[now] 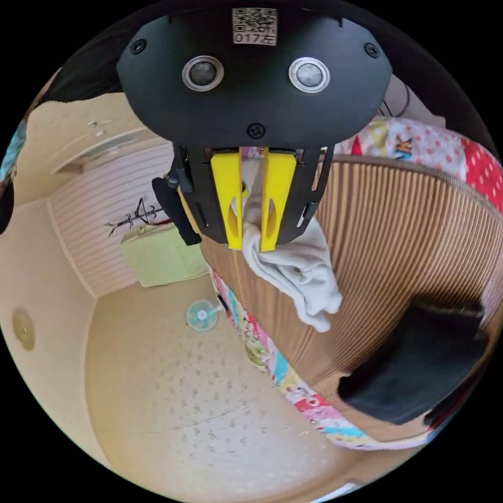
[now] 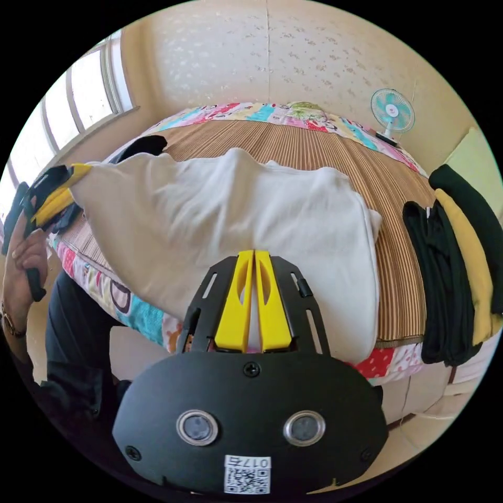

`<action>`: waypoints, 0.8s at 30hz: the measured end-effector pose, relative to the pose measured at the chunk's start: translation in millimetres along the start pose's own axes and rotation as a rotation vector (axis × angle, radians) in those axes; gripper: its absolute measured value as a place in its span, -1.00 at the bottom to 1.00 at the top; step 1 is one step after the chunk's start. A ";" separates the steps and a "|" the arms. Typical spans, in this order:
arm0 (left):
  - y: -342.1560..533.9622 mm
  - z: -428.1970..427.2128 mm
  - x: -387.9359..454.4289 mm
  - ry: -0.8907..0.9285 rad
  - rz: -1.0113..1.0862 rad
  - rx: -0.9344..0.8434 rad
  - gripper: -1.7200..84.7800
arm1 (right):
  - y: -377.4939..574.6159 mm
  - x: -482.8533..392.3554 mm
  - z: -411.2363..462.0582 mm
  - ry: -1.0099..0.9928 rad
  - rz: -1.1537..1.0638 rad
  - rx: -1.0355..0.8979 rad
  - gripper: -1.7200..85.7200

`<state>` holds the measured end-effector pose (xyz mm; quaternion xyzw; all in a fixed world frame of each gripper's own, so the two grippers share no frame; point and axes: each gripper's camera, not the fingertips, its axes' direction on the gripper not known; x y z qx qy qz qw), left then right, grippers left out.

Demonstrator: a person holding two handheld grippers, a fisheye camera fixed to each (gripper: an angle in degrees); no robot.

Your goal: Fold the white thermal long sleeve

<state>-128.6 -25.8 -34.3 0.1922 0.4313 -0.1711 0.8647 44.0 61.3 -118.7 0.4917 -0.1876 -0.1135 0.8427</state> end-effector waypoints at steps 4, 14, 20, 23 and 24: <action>14.3 95.1 111.5 0.065 0.335 -0.158 -0.83 | 28.1 73.7 -70.3 -0.050 0.175 0.111 -0.94; 93.2 114.1 112.3 -0.081 0.407 -0.213 -0.72 | 138.7 246.4 -158.2 -0.415 0.511 0.116 -0.76; 99.9 117.8 -14.1 -0.281 -0.059 -0.363 -0.60 | 148.6 275.4 -155.3 -0.705 0.585 0.123 -0.64; 121.8 154.6 -55.8 -0.141 -0.234 -0.570 -0.64 | 134.3 279.3 -145.7 -0.806 0.626 0.090 -0.57; 125.6 151.2 -58.1 -0.119 -0.249 -0.555 -0.68 | 131.8 279.7 -143.3 -0.818 0.636 0.081 -0.55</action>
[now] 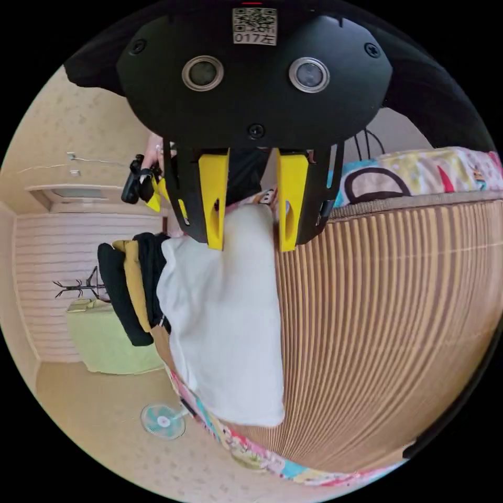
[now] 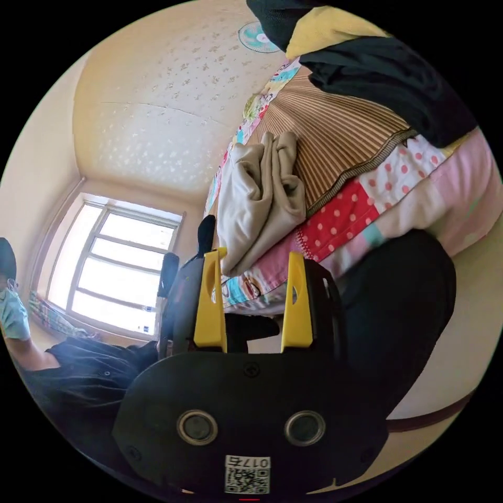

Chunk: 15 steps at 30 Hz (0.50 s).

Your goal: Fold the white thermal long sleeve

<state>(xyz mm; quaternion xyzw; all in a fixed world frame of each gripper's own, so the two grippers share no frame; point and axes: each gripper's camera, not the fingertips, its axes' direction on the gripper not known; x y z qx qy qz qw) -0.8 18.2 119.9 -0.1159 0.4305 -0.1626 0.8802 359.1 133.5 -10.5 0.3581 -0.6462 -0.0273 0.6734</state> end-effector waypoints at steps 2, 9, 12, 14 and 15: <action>7.8 -3.9 9.1 0.036 0.067 -0.003 -0.75 | -9.0 2.3 7.6 -0.052 0.037 -0.030 -0.48; 98.2 -8.7 84.5 0.110 0.492 -0.182 -0.81 | -24.4 -12.9 4.7 -0.382 0.053 -0.008 -0.49; 135.0 -28.7 101.0 0.047 0.613 -0.099 -0.81 | -24.4 -32.5 -7.8 -0.441 -0.018 0.008 -0.60; 146.2 -43.5 108.9 0.074 0.669 -0.074 -0.80 | -23.6 -71.5 -24.6 -0.462 -0.201 0.028 -0.63; 153.0 -53.6 113.4 0.101 0.710 -0.047 -0.79 | -25.7 -84.3 -30.3 -0.462 -0.251 0.035 -0.64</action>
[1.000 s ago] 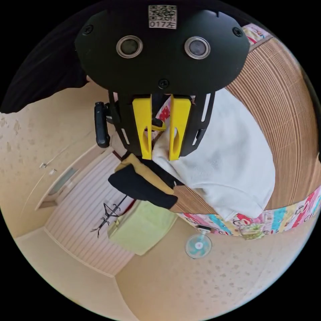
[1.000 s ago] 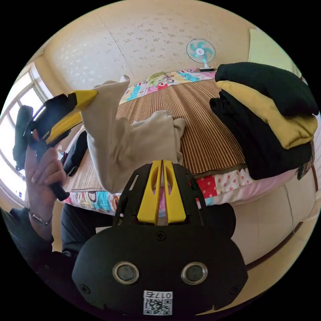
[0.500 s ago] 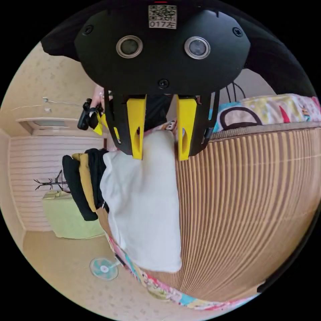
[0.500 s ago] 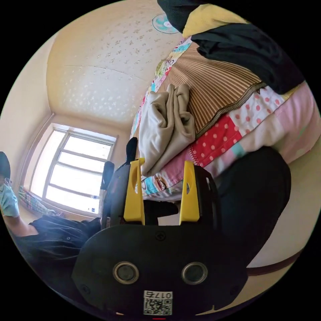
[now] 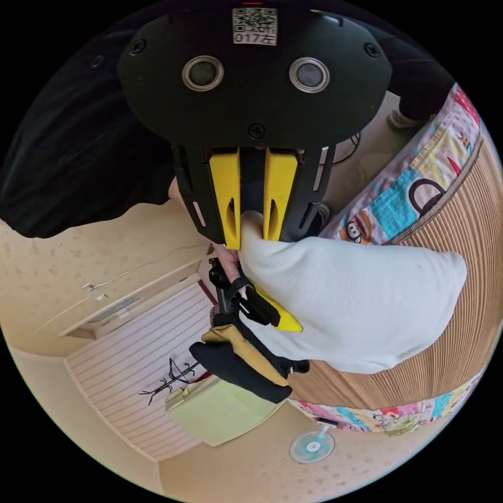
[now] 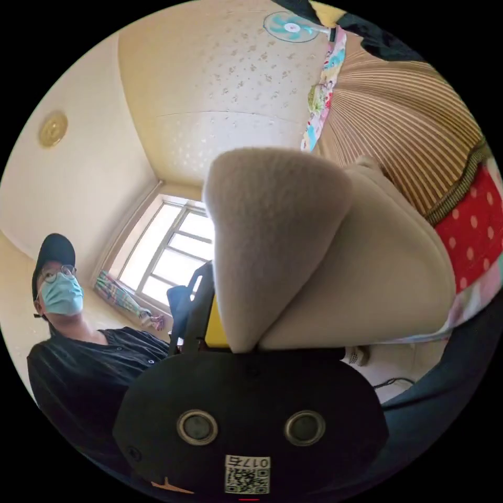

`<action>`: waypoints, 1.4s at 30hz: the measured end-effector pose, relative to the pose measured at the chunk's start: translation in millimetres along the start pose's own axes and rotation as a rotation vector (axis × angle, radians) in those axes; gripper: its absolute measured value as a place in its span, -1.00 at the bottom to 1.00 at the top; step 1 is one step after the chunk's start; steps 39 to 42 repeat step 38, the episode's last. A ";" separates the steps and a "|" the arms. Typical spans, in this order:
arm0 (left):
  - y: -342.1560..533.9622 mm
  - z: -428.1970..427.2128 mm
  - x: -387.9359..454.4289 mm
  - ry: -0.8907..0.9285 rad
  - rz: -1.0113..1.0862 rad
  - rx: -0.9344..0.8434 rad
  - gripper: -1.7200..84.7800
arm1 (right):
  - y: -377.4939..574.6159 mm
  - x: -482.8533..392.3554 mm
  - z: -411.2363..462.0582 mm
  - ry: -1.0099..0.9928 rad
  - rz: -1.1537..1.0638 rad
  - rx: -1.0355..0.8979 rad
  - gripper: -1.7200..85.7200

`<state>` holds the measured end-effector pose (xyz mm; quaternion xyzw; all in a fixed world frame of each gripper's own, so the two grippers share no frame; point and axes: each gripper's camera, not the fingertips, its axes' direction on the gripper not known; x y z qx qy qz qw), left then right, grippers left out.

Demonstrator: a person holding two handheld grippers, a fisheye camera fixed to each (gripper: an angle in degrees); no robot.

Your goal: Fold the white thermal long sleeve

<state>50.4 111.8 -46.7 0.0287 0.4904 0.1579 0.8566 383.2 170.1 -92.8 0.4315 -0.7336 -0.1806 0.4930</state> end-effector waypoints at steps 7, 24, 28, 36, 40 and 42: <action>8.5 -24.2 11.5 -0.069 0.072 0.088 -0.76 | -152.1 -144.8 -61.3 0.041 -0.405 0.101 -0.76; 29.5 -46.9 -86.8 -0.208 -0.312 0.135 -0.72 | -139.7 -104.7 -276.2 0.748 0.026 0.610 -0.78; 19.2 -129.5 -136.2 -0.648 -0.415 0.278 -0.68 | -39.8 -126.7 -220.1 0.897 -0.119 0.600 -0.87; -3.4 -250.0 -290.4 -0.979 -0.814 0.275 -0.64 | 62.1 -143.4 -100.5 0.886 -0.580 0.407 -0.95; -1.1 -240.7 -320.4 -0.899 -0.877 0.243 -0.65 | 65.2 -132.9 -77.3 0.903 -0.548 0.360 -0.95; -1.1 -240.7 -320.4 -0.899 -0.877 0.243 -0.65 | 65.2 -132.9 -77.3 0.903 -0.548 0.360 -0.95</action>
